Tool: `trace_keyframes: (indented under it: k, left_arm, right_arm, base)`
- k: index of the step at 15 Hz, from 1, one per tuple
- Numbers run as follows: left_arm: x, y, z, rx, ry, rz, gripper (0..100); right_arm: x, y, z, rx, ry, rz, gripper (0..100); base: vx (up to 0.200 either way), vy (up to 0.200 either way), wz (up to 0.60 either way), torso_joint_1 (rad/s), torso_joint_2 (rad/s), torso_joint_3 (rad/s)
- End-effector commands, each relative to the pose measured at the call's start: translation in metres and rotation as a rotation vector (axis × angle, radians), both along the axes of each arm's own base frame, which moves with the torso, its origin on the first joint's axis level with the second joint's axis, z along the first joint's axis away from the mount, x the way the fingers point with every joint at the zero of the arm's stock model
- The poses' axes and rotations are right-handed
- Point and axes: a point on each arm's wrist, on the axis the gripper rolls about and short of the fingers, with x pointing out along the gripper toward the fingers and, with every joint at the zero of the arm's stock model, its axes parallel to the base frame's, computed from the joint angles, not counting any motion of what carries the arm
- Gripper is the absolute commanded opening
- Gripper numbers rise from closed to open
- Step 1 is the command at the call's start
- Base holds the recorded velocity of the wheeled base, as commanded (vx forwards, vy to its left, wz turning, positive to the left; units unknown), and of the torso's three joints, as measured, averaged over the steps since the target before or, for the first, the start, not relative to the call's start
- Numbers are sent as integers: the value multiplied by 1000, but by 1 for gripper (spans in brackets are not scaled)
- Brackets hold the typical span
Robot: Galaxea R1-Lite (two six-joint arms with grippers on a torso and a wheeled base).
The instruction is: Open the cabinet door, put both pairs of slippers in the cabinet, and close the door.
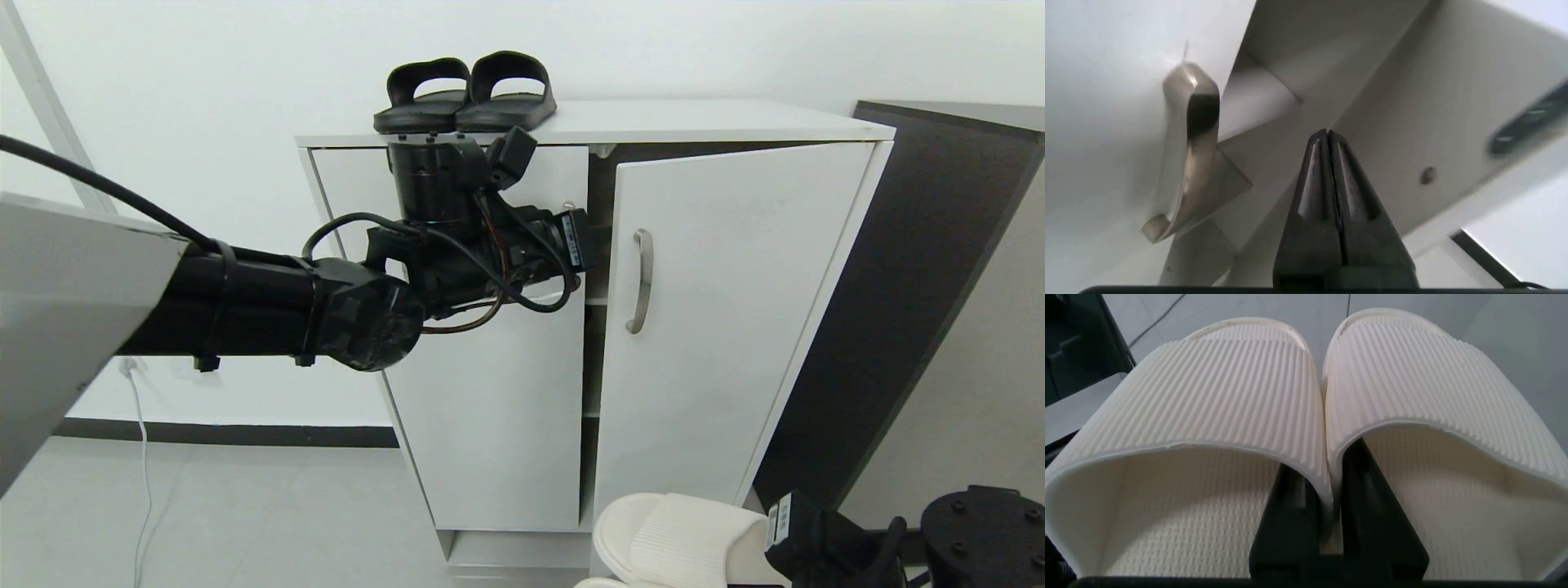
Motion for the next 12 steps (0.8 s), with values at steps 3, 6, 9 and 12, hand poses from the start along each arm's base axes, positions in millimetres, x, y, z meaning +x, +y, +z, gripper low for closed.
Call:
trace_keyframes:
  k: [3, 6, 9, 12]
  left_arm:
    - [9, -7, -13, 12, 20, 2, 0]
    - [-7, -19, -21, 28, 33, -44, 0]
    - [-46, -47, -23, -18, -28, -158, 0]
    - [-63, -62, -26, -26, -30, -221, 0]
  right_arm:
    - [-1, 0, -2, -6, 7, 9, 0]
    - [-12, -1, -9, -35, 25, 57, 0]
    - [-22, 1, -11, -41, 28, 112, 0]
    - [-24, 1, -13, -48, 35, 119, 0]
  base:
    - [-133, 0, 0, 0, 0, 3]
    - [-200, 0, 0, 5, 1, -1]
    - [-133, 0, 0, 3, 2, 2]
    - [0, 0, 0, 0, 0, 0]
